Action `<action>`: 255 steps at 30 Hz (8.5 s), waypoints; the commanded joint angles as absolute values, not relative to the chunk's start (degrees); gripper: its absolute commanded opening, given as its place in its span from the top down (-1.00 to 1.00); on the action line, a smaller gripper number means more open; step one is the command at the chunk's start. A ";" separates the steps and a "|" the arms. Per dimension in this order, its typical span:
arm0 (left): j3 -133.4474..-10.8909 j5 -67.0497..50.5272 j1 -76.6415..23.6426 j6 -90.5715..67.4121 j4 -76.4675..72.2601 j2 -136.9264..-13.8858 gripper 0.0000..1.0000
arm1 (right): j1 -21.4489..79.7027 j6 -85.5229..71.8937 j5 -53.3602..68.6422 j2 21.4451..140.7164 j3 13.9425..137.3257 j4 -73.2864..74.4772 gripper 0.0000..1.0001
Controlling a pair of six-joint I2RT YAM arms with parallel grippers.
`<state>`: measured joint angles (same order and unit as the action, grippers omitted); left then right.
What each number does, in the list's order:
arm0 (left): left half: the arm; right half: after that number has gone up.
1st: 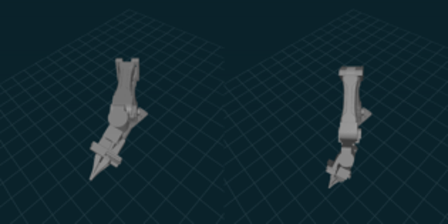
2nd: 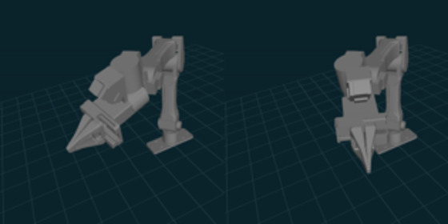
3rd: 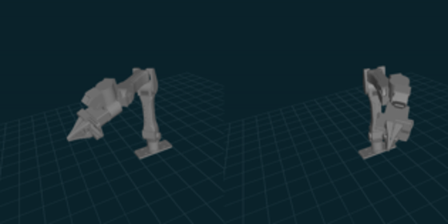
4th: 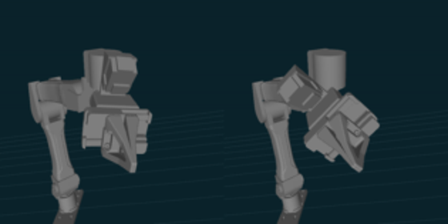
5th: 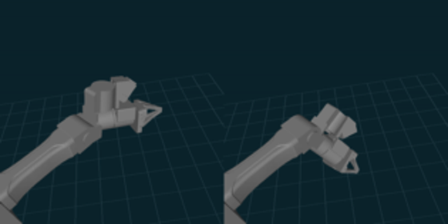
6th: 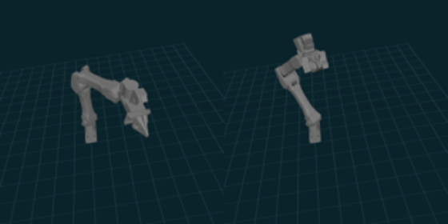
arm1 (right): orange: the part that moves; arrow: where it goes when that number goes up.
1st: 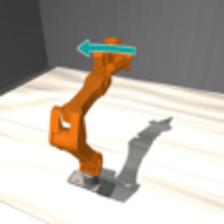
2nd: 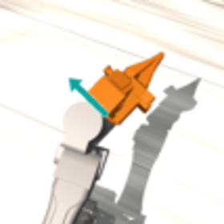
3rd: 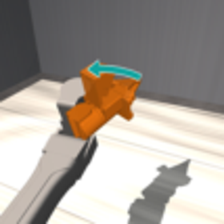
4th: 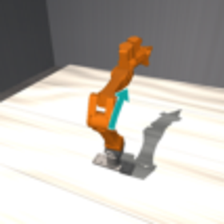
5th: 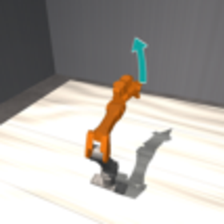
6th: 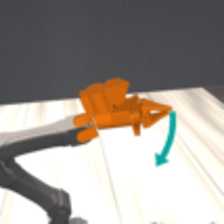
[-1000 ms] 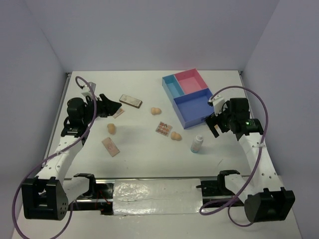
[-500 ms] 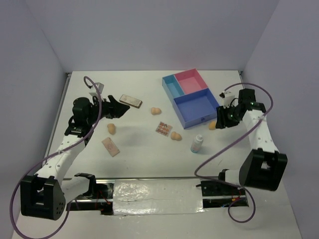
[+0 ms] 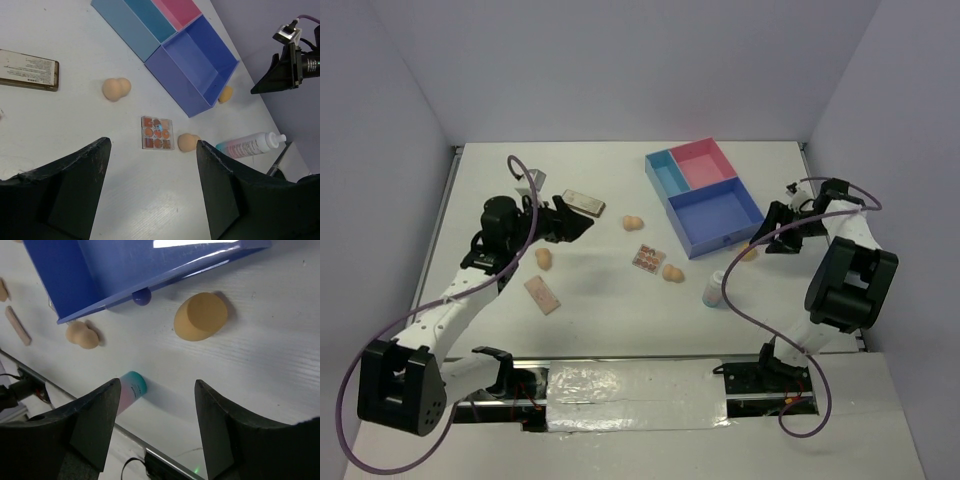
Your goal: Organize the makeup
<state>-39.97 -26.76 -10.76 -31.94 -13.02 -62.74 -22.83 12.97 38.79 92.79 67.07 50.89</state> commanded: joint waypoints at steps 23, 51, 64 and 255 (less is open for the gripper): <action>-48.34 -19.34 -19.77 -32.78 -12.66 -68.47 -0.66 | -23.03 -12.65 33.84 105.55 60.56 29.71 -0.09; -46.85 -20.30 -21.97 -31.64 -12.92 -69.87 -0.38 | -20.93 29.78 44.38 85.43 73.98 52.12 0.70; -45.44 -17.15 -23.29 -31.46 -10.55 -66.71 -0.31 | 6.75 23.83 33.85 105.71 101.76 38.61 0.68; -39.82 20.48 -21.01 -40.69 21.18 -50.89 -0.62 | 17.05 12.31 12.30 116.97 107.22 22.85 0.92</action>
<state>-40.29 19.22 -21.39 -39.42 20.93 -51.83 18.13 16.49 13.26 115.77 102.67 25.85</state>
